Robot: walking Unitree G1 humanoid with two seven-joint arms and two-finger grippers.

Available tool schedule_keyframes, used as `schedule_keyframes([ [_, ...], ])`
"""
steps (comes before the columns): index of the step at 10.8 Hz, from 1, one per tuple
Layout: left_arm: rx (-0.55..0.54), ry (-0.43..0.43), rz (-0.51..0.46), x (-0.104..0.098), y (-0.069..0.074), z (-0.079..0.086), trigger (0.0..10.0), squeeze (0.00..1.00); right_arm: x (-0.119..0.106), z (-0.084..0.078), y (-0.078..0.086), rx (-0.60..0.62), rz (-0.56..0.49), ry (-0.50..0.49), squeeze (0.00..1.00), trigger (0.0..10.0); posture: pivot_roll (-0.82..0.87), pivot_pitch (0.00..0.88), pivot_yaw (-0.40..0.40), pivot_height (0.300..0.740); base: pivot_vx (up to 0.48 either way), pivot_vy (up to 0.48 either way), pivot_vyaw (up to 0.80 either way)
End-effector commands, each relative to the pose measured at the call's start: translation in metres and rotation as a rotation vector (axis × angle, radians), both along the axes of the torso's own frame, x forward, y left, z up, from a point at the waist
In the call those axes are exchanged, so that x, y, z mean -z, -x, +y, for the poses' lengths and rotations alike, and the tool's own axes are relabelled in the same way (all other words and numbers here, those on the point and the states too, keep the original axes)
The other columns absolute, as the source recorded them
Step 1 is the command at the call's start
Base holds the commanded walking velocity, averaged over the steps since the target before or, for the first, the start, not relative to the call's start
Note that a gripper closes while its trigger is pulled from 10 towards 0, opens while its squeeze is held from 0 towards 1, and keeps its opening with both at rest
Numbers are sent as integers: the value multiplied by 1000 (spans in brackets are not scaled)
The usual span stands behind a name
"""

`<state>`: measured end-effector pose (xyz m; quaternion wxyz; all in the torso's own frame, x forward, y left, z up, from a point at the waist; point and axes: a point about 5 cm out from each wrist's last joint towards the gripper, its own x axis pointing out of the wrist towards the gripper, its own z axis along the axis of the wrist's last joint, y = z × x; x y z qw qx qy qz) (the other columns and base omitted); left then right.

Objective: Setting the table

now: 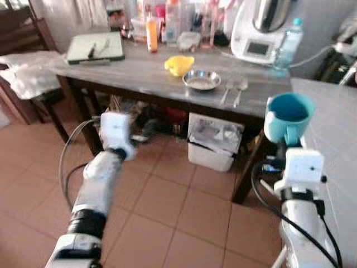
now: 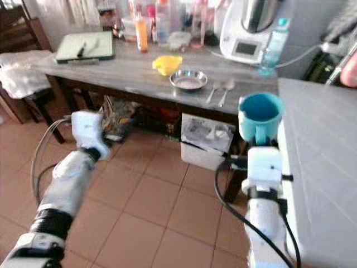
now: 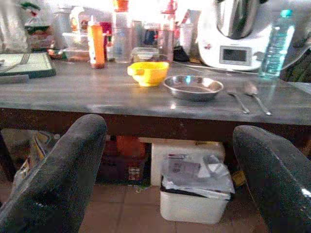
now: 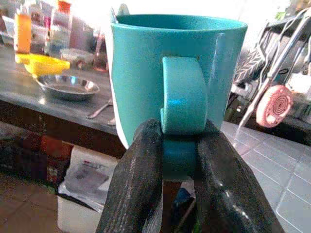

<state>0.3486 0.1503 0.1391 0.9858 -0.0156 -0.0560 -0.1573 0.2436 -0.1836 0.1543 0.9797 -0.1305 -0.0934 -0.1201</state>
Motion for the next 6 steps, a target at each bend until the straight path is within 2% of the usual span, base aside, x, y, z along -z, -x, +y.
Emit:
schedule_keyframes([
  [1,26,-10,-19,-4,1,-9,10000,0,-4,-6,3,18,-19,12,0,10000,110,37,-19,740,349,0,0],
  [2,23,-14,-20,-4,1,-8,10000,0,-4,-4,1,9,-17,15,0,10000,116,38,-20,740,341,0,0],
  [3,22,-15,-24,-5,0,-7,10000,0,-4,-3,0,5,-19,16,0,10000,120,39,-20,740,345,0,406],
  [6,26,-25,-29,-7,1,-7,10000,0,-3,-3,1,3,-20,10,0,10000,123,45,-12,740,345,0,556],
])
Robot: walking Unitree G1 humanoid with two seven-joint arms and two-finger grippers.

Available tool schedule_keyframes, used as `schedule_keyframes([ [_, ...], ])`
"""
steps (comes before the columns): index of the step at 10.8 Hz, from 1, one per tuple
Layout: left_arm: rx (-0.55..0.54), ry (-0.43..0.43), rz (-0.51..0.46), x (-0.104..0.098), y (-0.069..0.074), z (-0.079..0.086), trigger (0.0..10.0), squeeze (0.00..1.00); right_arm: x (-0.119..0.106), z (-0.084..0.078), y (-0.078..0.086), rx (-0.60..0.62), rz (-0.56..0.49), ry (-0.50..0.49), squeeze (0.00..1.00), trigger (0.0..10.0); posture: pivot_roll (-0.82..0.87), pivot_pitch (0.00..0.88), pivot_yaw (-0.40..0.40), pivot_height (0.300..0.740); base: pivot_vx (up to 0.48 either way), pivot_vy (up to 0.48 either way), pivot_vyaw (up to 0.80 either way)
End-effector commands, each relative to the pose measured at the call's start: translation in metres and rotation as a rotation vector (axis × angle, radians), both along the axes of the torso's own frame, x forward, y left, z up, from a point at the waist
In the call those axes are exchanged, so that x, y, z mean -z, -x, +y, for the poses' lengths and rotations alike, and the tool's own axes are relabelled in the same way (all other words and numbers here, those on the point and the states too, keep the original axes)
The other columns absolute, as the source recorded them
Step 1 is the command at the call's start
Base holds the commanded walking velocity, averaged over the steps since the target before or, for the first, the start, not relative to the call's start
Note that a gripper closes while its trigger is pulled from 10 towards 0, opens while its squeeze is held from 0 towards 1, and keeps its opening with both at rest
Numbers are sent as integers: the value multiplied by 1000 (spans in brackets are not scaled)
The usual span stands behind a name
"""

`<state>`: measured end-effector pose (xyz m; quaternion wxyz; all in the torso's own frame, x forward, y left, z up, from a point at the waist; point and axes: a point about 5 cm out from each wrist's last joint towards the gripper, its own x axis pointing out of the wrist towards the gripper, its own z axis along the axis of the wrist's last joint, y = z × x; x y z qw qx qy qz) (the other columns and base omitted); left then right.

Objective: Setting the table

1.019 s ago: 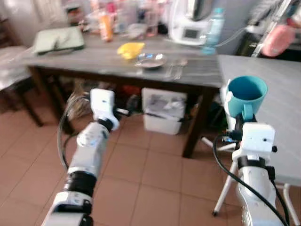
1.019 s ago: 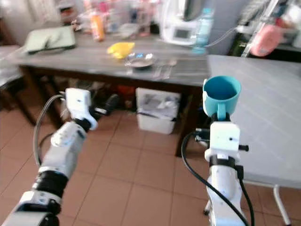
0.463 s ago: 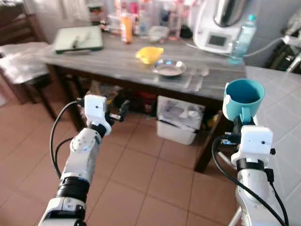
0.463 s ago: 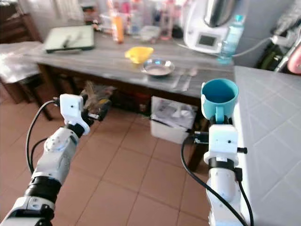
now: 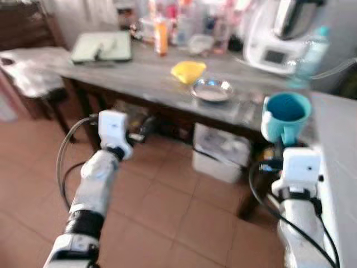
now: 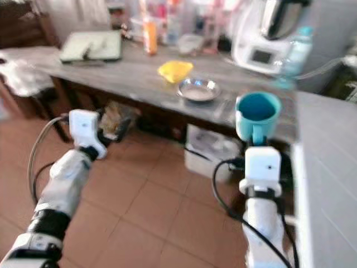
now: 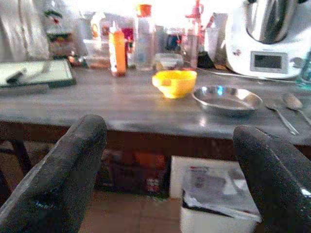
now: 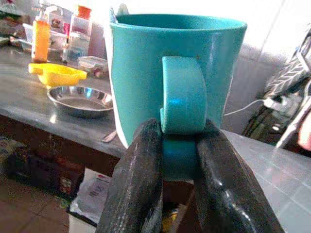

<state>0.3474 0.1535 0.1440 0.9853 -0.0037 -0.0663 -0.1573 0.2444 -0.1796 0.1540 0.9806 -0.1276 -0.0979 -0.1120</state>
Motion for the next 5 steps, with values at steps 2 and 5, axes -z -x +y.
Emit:
schedule_keyframes([
  [2,37,-10,-2,-2,0,-12,10000,0,-1,-5,4,23,-9,7,0,10000,120,50,-5,740,343,0,447],
  [5,50,-14,-1,-3,-1,-13,10000,0,0,-5,5,30,-7,5,0,10000,117,59,1,740,345,0,133],
])
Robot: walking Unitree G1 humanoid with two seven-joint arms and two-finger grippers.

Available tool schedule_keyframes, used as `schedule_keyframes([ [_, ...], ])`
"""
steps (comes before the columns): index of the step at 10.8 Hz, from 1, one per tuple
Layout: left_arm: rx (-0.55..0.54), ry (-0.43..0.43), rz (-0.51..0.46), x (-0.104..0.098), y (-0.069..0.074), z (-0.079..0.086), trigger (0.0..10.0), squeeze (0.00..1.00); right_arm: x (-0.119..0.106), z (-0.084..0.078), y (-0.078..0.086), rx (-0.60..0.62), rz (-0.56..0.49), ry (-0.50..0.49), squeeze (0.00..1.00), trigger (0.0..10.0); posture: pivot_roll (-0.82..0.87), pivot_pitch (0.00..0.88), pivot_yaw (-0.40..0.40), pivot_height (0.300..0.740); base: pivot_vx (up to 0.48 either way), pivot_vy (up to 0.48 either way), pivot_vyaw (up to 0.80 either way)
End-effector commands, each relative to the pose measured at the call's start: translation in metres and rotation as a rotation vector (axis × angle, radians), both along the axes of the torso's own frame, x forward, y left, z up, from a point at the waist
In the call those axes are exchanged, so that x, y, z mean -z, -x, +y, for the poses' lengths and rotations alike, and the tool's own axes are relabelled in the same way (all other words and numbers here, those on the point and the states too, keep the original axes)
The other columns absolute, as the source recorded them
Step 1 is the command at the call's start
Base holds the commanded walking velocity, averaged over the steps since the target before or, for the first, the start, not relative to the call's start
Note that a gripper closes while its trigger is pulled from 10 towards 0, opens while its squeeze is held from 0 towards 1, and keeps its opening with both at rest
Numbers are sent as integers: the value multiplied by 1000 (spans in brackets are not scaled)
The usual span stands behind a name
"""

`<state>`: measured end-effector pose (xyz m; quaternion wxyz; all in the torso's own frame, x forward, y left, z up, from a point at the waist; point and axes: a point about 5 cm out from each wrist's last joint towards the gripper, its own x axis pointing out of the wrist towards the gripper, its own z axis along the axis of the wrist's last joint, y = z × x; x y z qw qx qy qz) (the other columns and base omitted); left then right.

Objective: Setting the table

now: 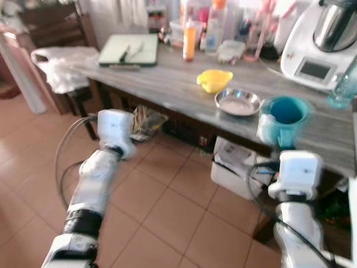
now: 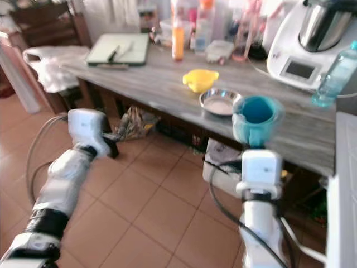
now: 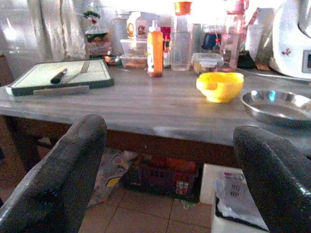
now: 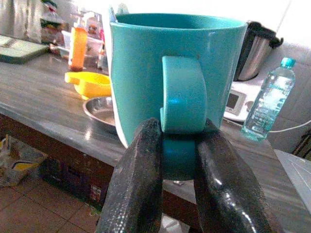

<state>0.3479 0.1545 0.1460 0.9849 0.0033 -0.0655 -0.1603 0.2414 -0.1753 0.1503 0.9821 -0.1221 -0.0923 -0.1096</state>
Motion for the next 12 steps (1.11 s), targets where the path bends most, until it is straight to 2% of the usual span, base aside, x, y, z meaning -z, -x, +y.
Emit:
schedule_keyframes([
  [1,48,0,1,-1,-1,-15,10000,0,-4,-9,3,36,-17,16,0,10000,116,59,2,740,345,0,0],
  [4,63,1,2,-2,-1,-20,10000,0,-4,-10,3,49,-16,6,0,10000,114,58,4,740,345,0,-133],
  [7,68,1,-2,-3,-2,-22,10000,0,-5,-11,1,50,-24,3,0,10000,118,52,8,740,344,0,-729],
  [12,84,-2,-5,-5,-4,-25,10000,0,-6,-9,2,53,-31,12,0,10000,110,56,17,740,327,0,0],
])
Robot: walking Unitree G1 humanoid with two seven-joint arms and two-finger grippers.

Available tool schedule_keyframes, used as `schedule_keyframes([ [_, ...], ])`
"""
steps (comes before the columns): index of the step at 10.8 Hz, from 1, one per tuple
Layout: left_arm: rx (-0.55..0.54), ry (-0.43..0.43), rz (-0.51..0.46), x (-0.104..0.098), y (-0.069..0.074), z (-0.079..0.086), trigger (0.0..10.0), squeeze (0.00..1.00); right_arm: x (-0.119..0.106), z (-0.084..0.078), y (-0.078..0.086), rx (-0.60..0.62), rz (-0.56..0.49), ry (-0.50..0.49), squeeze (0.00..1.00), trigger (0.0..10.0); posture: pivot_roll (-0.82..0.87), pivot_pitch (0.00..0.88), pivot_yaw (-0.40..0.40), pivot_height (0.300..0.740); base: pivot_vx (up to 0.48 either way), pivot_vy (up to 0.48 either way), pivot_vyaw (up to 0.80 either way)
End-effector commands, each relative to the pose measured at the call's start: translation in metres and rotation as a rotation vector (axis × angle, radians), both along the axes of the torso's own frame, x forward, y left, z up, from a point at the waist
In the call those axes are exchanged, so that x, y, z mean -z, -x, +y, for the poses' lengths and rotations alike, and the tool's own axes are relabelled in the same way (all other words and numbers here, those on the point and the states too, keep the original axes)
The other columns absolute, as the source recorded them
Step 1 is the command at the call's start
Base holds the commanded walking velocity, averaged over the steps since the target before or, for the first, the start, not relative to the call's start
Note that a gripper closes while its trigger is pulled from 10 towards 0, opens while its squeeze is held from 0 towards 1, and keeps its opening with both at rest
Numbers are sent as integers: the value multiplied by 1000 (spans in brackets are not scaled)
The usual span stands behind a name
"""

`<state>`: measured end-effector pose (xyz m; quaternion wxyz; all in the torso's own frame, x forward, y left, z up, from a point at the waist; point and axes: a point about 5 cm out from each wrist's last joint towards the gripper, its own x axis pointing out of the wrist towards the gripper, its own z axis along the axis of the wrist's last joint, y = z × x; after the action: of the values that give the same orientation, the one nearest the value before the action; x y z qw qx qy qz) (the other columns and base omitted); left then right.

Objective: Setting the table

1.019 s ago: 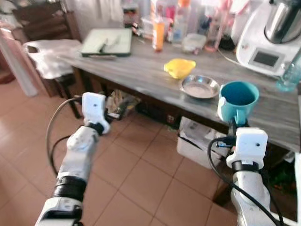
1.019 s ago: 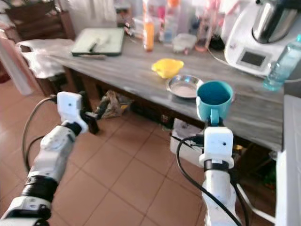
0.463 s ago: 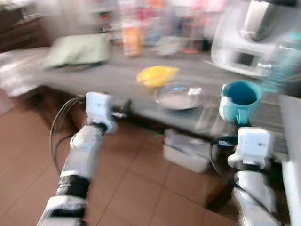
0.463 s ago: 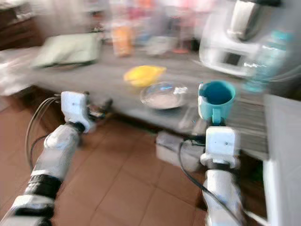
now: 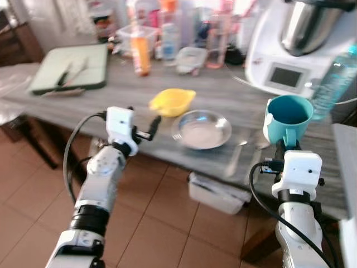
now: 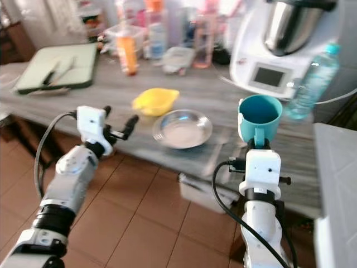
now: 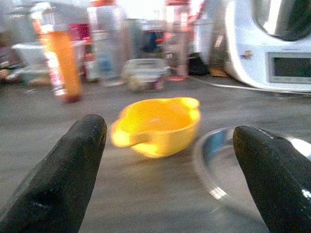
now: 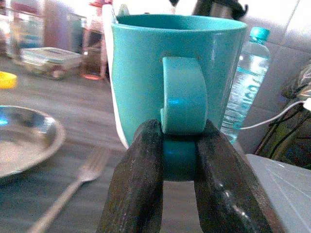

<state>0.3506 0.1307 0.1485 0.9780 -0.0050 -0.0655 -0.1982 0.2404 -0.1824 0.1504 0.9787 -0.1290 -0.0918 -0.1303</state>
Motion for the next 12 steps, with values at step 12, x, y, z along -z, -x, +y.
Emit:
schedule_keyframes([
  [12,632,-64,153,-16,35,-15,10000,0,-18,12,-28,-268,32,-45,0,10000,118,80,0,740,25,0,0],
])
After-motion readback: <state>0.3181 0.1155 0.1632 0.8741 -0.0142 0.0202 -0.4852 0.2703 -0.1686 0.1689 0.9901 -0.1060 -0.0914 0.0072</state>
